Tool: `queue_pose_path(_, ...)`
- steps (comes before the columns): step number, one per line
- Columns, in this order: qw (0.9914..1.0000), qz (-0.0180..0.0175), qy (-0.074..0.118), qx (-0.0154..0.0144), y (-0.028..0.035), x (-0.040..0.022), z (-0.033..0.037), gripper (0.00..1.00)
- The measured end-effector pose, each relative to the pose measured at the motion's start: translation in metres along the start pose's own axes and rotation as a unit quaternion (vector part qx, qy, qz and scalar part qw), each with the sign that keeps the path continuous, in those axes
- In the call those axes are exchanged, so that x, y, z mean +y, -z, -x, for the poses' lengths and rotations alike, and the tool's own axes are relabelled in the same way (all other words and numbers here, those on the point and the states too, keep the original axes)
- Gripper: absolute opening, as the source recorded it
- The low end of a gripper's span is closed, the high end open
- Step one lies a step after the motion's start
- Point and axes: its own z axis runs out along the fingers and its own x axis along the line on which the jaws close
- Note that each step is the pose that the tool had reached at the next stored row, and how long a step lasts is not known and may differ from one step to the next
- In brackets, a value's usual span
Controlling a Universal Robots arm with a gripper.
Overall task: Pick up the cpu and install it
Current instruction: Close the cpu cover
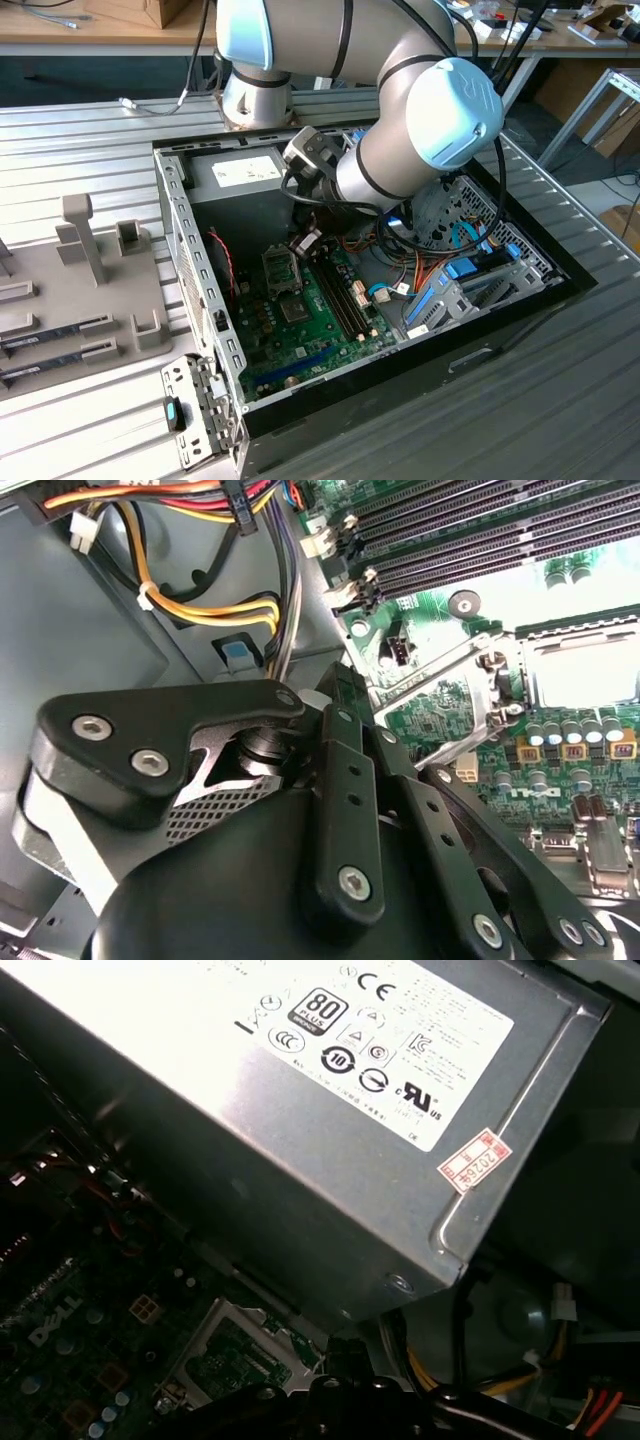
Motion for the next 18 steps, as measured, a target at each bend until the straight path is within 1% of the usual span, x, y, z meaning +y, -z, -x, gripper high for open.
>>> queue_pose_path(4,1.0,0.0002,0.001,0.0004,0.0005,-0.0007,-0.0012,0.11)
queue_pose_path(7,0.99999,0.0008,0.004,0.0016,0.001,-0.0013,-0.0021,0.11)
queue_pose_path(9,0.99998,0.0019,0.006,0.0014,0.002,-0.0014,-0.0024,0.11)
queue_pose_path(13,0.99996,0.0027,0.008,0.0017,0.0038,-0.001,-0.0024,0.11)
queue_pose_path(15,0.99995,0.0039,0.009,0.0015,0.0046,-0.001,-0.0025,0.11)
queue_pose_path(16,0.99993,0.0049,0.011,0.0015,0.0052,-0.0008,-0.0025,0.11)
queue_pose_path(17,0.9999,0.0075,0.012,-0.0001,0.0055,-0.0007,-0.0025,0.11)
queue_pose_path(18,0.99984,0.0121,0.013,-0.0034,0.0056,-0.0006,-0.0025,0.11)
